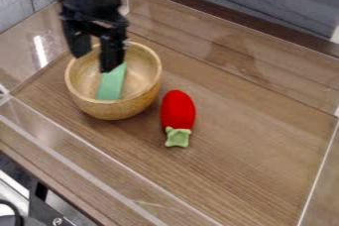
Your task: Remove the green block from the brown bowl and put it on the table
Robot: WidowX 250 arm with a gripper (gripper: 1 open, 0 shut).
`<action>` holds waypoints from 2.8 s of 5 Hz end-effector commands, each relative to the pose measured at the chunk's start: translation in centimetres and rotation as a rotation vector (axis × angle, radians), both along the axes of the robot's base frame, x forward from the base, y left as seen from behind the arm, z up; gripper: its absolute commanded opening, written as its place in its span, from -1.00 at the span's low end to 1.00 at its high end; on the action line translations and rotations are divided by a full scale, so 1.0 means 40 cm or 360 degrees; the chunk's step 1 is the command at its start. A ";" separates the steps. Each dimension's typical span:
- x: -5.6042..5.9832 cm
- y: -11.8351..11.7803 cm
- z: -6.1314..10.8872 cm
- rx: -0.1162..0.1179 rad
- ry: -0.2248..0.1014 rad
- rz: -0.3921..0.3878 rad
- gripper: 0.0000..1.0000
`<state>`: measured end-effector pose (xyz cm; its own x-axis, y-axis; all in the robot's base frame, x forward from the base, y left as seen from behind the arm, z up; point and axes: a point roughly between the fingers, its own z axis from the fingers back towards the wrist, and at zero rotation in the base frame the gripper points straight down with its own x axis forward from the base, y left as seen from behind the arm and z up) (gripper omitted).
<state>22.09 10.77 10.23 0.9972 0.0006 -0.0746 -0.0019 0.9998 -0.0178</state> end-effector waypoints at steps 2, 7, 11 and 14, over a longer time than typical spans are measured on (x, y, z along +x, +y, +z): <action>0.016 0.038 -0.025 0.0019 -0.0118 0.0129 1.00; 0.041 0.004 -0.153 -0.0017 -0.0115 0.0410 1.00; 0.107 0.099 -0.141 -0.0039 -0.0138 0.0510 1.00; 0.108 0.133 -0.164 -0.0072 -0.0113 0.0531 1.00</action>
<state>25.94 15.59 3.00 0.9479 0.3154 -0.0446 -0.3180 0.9448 -0.0788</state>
